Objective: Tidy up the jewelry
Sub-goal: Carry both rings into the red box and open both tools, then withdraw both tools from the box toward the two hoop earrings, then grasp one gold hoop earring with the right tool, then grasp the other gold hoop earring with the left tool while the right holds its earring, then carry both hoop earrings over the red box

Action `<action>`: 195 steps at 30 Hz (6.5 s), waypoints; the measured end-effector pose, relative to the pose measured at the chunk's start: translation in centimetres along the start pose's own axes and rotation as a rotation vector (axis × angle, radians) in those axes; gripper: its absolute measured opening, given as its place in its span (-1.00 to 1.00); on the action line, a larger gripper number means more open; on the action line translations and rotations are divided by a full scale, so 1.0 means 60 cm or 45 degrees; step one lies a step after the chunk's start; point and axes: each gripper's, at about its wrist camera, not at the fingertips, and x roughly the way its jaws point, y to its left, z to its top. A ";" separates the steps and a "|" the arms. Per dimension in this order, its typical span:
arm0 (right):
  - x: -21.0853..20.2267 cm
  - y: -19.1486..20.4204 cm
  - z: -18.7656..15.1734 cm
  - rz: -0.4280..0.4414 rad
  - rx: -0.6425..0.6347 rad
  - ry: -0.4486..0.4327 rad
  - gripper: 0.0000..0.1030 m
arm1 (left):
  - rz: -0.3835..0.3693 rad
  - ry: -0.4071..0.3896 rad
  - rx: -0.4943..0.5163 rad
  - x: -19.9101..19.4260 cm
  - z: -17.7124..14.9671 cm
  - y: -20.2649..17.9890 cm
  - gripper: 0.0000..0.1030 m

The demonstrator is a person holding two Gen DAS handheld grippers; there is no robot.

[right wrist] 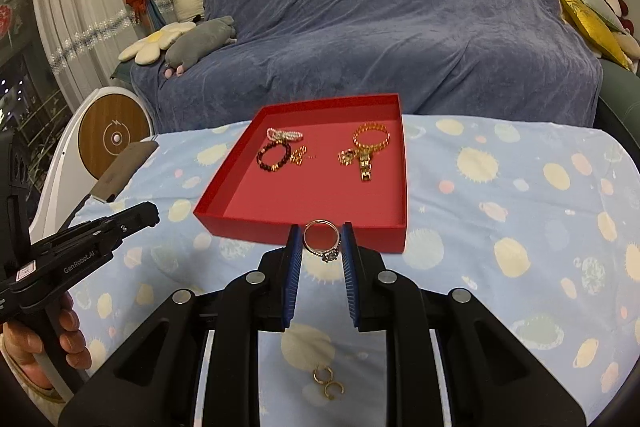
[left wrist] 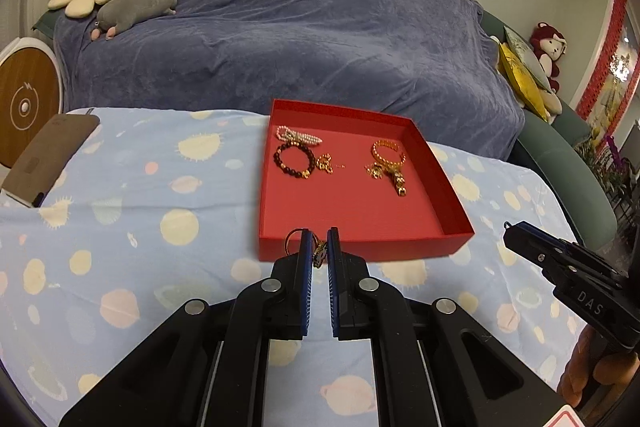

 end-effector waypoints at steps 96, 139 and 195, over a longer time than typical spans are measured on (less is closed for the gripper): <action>0.008 -0.014 -0.224 -0.051 -0.096 0.265 -0.39 | 0.093 0.268 0.220 0.053 -0.177 -0.088 0.10; -0.017 -0.114 -0.225 -0.193 0.060 0.260 -0.69 | -0.102 0.312 0.271 0.097 -0.205 -0.188 0.10; -0.022 -0.075 -0.197 -0.132 0.045 0.214 -0.69 | -0.046 0.232 0.345 0.117 -0.209 -0.186 -0.72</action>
